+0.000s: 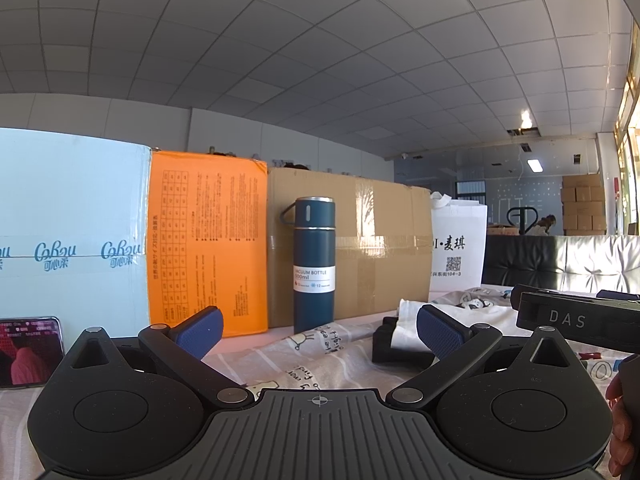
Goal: Fold clothes
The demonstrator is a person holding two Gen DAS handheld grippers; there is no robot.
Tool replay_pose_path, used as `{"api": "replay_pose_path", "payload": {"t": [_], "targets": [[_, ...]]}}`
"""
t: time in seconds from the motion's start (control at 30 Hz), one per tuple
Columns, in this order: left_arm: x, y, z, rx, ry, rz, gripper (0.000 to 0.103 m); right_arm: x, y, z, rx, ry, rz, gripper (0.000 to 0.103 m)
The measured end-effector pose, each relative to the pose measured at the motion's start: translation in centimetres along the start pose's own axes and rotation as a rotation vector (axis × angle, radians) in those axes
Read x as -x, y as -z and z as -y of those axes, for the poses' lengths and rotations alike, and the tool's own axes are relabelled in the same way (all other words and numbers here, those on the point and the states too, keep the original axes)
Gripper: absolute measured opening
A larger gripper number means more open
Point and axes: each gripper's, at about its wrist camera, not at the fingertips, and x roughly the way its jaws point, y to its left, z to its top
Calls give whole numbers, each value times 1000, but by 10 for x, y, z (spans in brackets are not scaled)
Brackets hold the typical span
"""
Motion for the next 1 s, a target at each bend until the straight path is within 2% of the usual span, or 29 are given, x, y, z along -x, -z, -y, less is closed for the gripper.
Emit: {"api": "replay_pose_path", "payload": {"t": [0.27, 0.4, 0.73, 0.9, 1.0], "targets": [[4, -3, 1, -6, 5, 20, 103, 6, -1, 6, -73, -23, 58, 103], [7, -6, 3, -15, 7, 40, 103, 11, -1, 9, -113, -61, 98, 103], [41, -30, 18, -68, -33, 185, 103, 29, 1, 16, -221, -160, 195, 103], [59, -32, 23, -78, -5, 189, 103, 43, 3, 18, -245, -190, 265, 103], [66, -31, 24, -83, -23, 190, 103, 54, 5, 17, -248, -198, 330, 103]]}}
